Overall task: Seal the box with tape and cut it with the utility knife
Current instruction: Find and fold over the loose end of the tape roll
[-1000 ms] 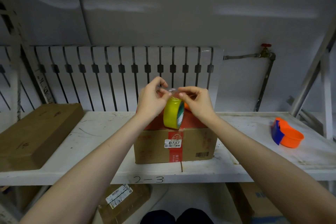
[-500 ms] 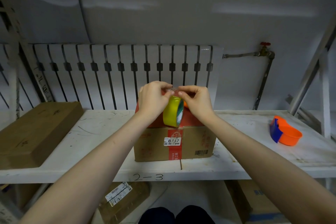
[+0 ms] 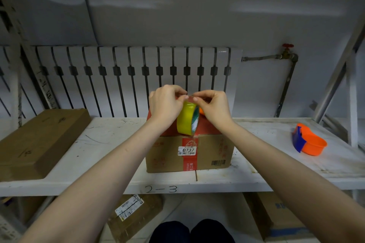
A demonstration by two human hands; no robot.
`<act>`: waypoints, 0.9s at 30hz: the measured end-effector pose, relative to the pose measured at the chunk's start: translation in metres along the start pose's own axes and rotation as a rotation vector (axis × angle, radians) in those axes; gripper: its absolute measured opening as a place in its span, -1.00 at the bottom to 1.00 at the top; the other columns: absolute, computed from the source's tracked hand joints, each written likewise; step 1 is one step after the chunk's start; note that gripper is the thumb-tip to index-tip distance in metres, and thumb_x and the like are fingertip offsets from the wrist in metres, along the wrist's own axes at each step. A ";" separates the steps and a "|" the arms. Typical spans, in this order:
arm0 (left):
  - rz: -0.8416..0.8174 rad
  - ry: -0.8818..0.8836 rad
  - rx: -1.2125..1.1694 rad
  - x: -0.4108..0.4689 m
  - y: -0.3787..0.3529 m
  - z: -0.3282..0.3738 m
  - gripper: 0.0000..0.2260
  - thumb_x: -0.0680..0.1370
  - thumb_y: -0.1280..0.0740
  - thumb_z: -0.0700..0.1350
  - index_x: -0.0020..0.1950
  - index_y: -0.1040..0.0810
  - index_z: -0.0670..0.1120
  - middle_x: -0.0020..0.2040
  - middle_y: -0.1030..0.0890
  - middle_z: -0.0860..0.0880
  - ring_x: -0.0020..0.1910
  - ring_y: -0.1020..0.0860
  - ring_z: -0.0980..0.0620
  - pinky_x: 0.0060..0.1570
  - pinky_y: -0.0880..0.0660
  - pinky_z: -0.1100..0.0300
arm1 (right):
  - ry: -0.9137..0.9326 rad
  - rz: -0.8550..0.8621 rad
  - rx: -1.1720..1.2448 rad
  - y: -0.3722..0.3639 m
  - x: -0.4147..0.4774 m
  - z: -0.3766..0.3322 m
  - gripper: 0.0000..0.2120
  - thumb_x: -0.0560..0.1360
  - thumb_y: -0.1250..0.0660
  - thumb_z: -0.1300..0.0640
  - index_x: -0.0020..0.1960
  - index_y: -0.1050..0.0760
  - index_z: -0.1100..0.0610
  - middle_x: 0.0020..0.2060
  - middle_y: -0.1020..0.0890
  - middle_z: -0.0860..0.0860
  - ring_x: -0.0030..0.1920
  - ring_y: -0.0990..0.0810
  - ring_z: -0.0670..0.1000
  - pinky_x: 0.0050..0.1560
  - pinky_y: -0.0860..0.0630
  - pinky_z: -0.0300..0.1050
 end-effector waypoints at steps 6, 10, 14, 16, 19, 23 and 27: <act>-0.026 0.036 -0.003 0.000 0.000 0.001 -0.87 0.51 -0.37 0.02 -0.02 -0.68 0.05 -0.03 -0.70 0.07 0.04 -0.60 0.02 0.16 -0.45 -0.08 | -0.007 0.012 0.005 0.001 -0.003 -0.001 -0.82 0.49 -0.38 0.13 0.07 -0.63 0.15 -0.05 -0.67 -0.01 -0.14 -0.56 -0.22 -0.13 -0.46 -0.46; -0.051 0.053 -0.033 0.001 -0.003 0.002 -0.88 0.52 -0.36 0.00 -0.04 -0.67 0.04 -0.04 -0.69 0.05 0.02 -0.60 0.00 0.08 -0.52 -0.11 | -0.005 0.014 0.017 0.001 -0.005 -0.002 -0.82 0.48 -0.39 0.14 0.05 -0.63 0.16 -0.08 -0.67 -0.02 -0.12 -0.58 -0.19 -0.11 -0.49 -0.41; -0.084 0.060 -0.111 0.000 -0.006 0.004 -0.90 0.52 -0.35 -0.07 -0.07 -0.66 -0.01 -0.06 -0.66 0.02 -0.02 -0.58 0.01 -0.10 -0.48 0.14 | 0.004 0.031 0.007 0.001 -0.006 -0.002 -0.83 0.47 -0.40 0.13 0.03 -0.64 0.14 -0.12 -0.66 -0.05 -0.15 -0.58 -0.22 -0.14 -0.48 -0.43; -0.081 0.073 -0.125 0.000 -0.008 0.004 -0.91 0.52 -0.35 -0.09 -0.08 -0.65 -0.03 -0.02 -0.61 -0.02 -0.01 -0.54 0.01 -0.15 -0.40 0.20 | 0.000 0.035 0.008 0.002 -0.007 -0.001 -0.84 0.47 -0.40 0.13 0.03 -0.64 0.14 -0.12 -0.67 -0.04 -0.14 -0.59 -0.19 -0.13 -0.49 -0.41; -0.092 0.104 -0.156 0.000 -0.011 0.004 -0.91 0.52 -0.37 -0.09 -0.07 -0.65 -0.06 0.01 -0.43 -0.03 0.04 -0.44 0.04 -0.10 -0.38 0.20 | -0.006 0.031 0.010 0.003 -0.008 0.002 -0.88 0.47 -0.40 0.13 -0.01 -0.64 0.11 -0.13 -0.68 -0.02 -0.11 -0.61 -0.14 -0.09 -0.52 -0.34; -0.090 0.106 -0.160 0.000 -0.012 0.006 -0.91 0.52 -0.37 -0.10 -0.08 -0.64 -0.08 0.01 -0.37 0.00 0.06 -0.41 0.04 -0.08 -0.41 0.18 | -0.011 0.126 -0.123 0.006 -0.008 0.004 -0.86 0.47 -0.36 0.02 0.01 -0.59 0.02 0.01 -0.58 -0.03 0.03 -0.51 -0.10 -0.02 -0.44 -0.22; -0.090 0.090 -0.147 0.002 -0.009 0.005 -0.94 0.51 -0.38 -0.10 -0.10 -0.63 -0.07 -0.01 -0.37 0.00 0.05 -0.45 0.01 -0.06 -0.48 0.12 | -0.024 0.107 -0.074 0.011 -0.001 0.000 -0.76 0.48 -0.34 0.04 0.11 -0.52 0.09 0.09 -0.49 -0.01 0.04 -0.49 -0.10 0.02 -0.48 -0.22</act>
Point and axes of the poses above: each hand's wrist, its own x-axis towards the middle knuckle, its own y-axis out of the back of the hand, z = x × y, the point moved 4 cm from there along x, towards the middle knuckle
